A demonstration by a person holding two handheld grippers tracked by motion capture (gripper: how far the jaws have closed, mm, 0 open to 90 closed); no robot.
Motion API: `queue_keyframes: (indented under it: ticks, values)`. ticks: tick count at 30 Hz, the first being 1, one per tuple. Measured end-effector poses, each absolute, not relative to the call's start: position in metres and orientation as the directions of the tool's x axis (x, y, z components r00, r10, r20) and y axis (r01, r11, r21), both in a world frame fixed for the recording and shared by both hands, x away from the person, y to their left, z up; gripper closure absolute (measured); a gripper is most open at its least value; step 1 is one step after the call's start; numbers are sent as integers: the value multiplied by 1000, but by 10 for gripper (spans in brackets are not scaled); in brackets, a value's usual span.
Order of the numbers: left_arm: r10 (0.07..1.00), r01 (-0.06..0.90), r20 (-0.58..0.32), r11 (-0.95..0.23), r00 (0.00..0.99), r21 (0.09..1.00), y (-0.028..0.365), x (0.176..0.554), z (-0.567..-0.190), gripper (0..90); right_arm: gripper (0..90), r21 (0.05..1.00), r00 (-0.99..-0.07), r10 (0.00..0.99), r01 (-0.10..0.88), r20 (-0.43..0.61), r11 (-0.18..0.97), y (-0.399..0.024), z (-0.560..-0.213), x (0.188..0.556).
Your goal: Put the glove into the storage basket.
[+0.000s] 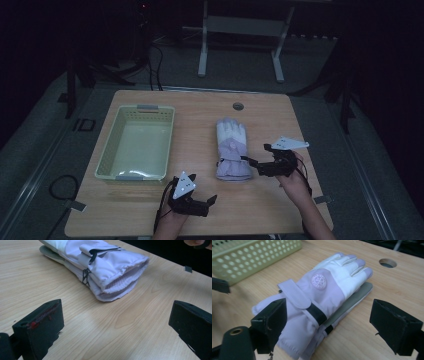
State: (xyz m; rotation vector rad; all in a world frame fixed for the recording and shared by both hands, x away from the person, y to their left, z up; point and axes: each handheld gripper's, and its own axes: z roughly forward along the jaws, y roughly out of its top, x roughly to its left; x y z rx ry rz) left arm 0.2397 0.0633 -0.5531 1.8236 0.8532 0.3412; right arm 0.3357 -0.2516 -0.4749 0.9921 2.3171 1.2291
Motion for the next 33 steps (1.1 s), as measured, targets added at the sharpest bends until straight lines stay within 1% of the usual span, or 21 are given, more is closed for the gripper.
queue_keyframes:
  ticks: [1, 4, 6, 10, 11, 12, 14, 15, 16, 17, 18, 19, 20, 22, 25, 26, 28, 30, 31, 32, 33]
  values:
    - [700, 396, -149, -205, 699, 895, 60, 242, -549, 0, 140, 817, -684, 728, 447, 49, 364, -256, -475, 337]
    - [694, 406, -155, -212, 703, 889, 56, 246, -543, 0, 135, 816, -672, 738, 458, 60, 352, -260, -476, 339]
    - [688, 406, -146, -232, 711, 884, 51, 251, -537, 0, 123, 827, -685, 723, 458, 94, 326, -264, -475, 340]
    - [668, 411, -158, -240, 727, 880, 43, 264, -524, 0, 142, 824, -681, 728, 453, 75, 339, -262, -476, 342]
    - [666, 417, -163, -241, 728, 877, 42, 268, -521, 0, 177, 823, -670, 739, 456, 67, 339, -261, -477, 346]
    - [665, 420, -169, -238, 727, 876, 42, 273, -518, 0, 177, 823, -670, 739, 456, 67, 339, -261, -477, 346]
    - [673, 422, -164, -239, 721, 875, 41, 282, -512, 0, 233, 823, -662, 748, 447, 40, 351, -259, -478, 350]
    - [676, 419, -156, -245, 720, 874, 40, 287, -509, 0, 331, 819, -650, 760, 431, -9, 379, -256, -477, 354]
    - [683, 414, -142, -252, 717, 875, 39, 291, -506, 0, 331, 819, -650, 760, 431, -9, 379, -256, -477, 354]
    - [690, 409, -118, -274, 714, 871, 35, 299, -502, 0, 366, 823, -641, 767, 425, -20, 377, -252, -477, 358]
    - [690, 409, -118, -274, 714, 871, 35, 299, -502, 0, 366, 823, -641, 767, 425, -20, 377, -252, -477, 358]
    - [696, 399, -98, -285, 711, 871, 34, 301, -501, 0, 422, 824, -647, 762, 418, -25, 382, -246, -476, 363]
    - [701, 383, -69, -302, 710, 873, 32, 304, -499, 0, 422, 824, -647, 762, 418, -25, 382, -246, -476, 363]
    - [703, 355, -35, -316, 711, 880, 29, 307, -498, 95, 433, 825, -654, 756, 410, -32, 388, -239, -476, 367]
    - [705, 362, -28, -329, 709, 872, 24, 313, -499, 111, 433, 829, -652, 757, 399, -45, 393, -231, -476, 370]
    - [711, 365, -24, -331, 702, 870, 23, 315, -501, 149, 434, 828, -654, 755, 394, -52, 398, -226, -477, 372]
    - [726, 380, -21, -335, 688, 862, 19, 317, -504, 150, 439, 822, -651, 757, 400, -57, 406, -222, -480, 374]
    - [731, 404, -38, -332, 681, 852, 16, 318, -509, 150, 439, 818, -651, 758, 409, -49, 404, -219, -484, 375]
    - [739, 430, -48, -335, 671, 838, 14, 318, -512, 179, 439, 806, -650, 758, 421, -52, 416, -217, -489, 376]
    - [739, 430, -48, -335, 671, 838, 14, 318, -512, 196, 439, 806, -650, 758, 421, -52, 416, -217, -489, 376]
    - [749, 447, -53, -335, 660, 830, 12, 318, -514, 196, 440, 798, -651, 757, 430, -50, 423, -217, -492, 376]
